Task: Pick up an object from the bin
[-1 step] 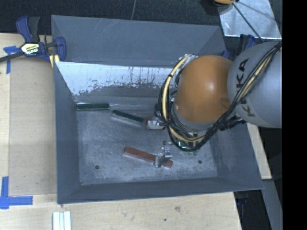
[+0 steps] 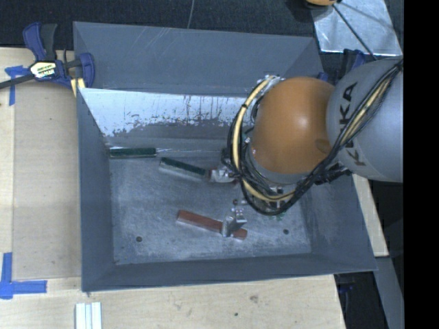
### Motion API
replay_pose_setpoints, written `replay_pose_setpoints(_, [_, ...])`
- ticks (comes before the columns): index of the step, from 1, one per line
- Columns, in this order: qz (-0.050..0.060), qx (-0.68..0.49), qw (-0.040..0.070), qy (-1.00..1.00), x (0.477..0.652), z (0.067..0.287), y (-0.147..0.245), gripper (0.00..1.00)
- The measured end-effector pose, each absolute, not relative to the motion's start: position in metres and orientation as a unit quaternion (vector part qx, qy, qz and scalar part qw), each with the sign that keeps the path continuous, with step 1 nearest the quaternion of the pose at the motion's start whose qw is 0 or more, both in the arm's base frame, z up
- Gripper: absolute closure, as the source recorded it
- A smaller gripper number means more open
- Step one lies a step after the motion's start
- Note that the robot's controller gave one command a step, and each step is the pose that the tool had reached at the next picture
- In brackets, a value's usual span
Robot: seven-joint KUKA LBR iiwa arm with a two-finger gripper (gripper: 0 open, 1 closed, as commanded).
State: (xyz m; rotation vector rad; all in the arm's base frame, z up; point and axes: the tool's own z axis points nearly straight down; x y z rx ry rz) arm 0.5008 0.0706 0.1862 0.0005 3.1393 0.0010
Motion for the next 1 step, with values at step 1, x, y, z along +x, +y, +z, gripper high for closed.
replay_pose_setpoints(1, [0.000,-0.043,0.004,0.999,0.4934,0.0774,0.0528,1.00])
